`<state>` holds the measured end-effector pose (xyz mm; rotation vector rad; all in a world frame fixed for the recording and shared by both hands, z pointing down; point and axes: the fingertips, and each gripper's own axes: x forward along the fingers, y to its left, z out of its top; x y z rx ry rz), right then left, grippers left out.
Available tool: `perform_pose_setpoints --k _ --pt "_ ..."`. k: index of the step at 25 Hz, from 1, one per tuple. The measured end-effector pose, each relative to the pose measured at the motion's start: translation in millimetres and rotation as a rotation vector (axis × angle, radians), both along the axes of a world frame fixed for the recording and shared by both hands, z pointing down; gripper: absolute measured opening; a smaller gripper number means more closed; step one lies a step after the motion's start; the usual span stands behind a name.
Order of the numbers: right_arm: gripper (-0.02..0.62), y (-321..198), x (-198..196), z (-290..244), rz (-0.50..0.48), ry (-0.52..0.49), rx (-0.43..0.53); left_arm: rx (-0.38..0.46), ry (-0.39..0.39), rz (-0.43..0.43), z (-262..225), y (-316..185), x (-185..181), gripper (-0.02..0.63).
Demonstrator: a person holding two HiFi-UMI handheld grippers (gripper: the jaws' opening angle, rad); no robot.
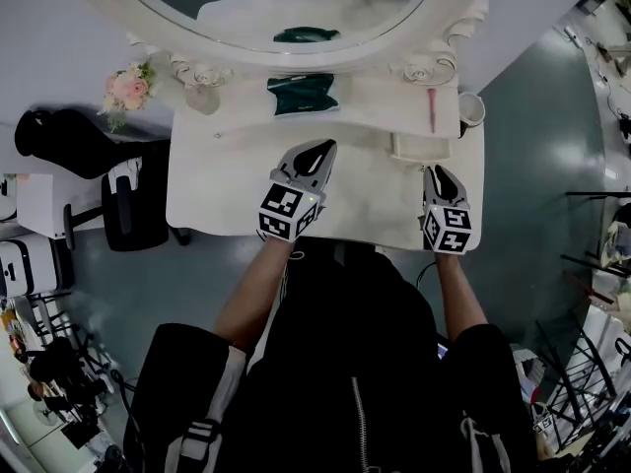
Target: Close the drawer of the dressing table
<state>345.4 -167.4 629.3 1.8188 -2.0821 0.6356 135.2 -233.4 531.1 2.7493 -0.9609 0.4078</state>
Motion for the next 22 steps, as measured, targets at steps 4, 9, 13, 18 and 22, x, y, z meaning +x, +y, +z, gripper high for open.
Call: perform_pose_setpoints --k 4,9,13,18,22 --pt "0.130 10 -1 37 0.009 -0.026 -0.108 -0.005 -0.002 -0.011 2 -1 -4 0.004" --pt "0.144 5 -1 64 0.007 -0.015 -0.178 -0.011 -0.006 -0.029 4 -3 -12 0.005" --pt "0.140 0 0 81 0.000 0.017 -0.228 -0.011 -0.010 -0.052 4 -6 -22 0.003" --pt "0.121 -1 1 90 -0.004 0.046 -0.244 -0.009 -0.013 -0.074 3 -9 -33 0.005" --pt "0.102 -3 -1 90 -0.014 0.055 -0.247 -0.010 -0.010 -0.091 2 -11 -40 0.005"
